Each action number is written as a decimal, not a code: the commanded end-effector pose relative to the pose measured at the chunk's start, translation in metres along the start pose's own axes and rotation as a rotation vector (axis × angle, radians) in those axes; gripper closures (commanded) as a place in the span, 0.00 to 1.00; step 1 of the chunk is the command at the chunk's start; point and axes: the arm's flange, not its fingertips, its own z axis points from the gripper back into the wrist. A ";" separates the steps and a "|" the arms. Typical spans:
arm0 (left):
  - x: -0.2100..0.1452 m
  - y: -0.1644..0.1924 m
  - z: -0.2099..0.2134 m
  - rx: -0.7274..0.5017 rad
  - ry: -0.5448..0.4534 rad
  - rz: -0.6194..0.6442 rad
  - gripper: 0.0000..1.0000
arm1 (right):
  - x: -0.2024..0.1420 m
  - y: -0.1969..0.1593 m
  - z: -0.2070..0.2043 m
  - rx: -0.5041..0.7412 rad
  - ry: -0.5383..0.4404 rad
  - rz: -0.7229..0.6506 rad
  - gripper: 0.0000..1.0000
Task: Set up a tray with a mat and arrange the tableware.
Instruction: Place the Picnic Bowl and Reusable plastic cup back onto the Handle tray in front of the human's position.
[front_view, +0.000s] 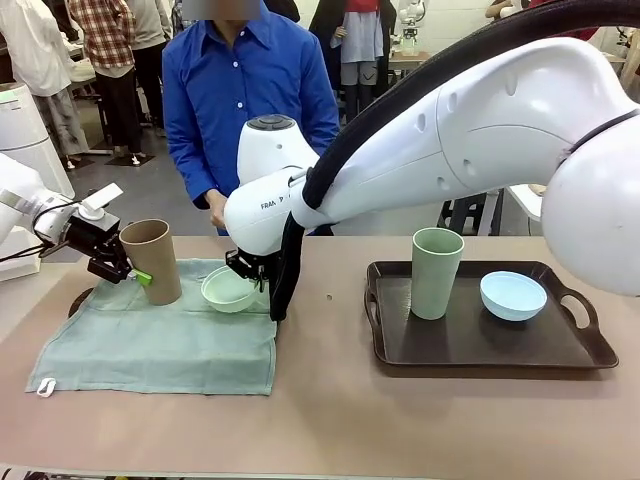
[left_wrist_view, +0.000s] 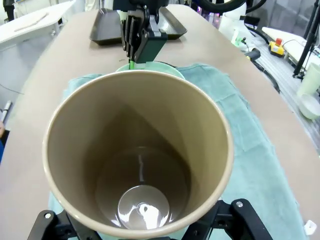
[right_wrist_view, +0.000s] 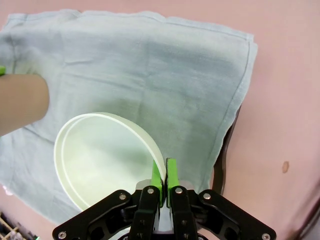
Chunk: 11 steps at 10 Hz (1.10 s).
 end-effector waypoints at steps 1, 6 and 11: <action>-0.005 -0.001 -0.002 0.000 0.000 -0.038 0.14 | 0.000 -0.001 -0.007 -0.010 -0.030 0.022 0.95; -0.005 -0.006 -0.001 -0.023 0.007 -0.004 0.00 | -0.005 -0.003 -0.004 -0.057 0.004 -0.025 0.00; -0.021 -0.009 0.034 0.065 0.160 0.107 0.00 | -0.042 -0.011 0.063 -0.106 0.058 -0.034 0.00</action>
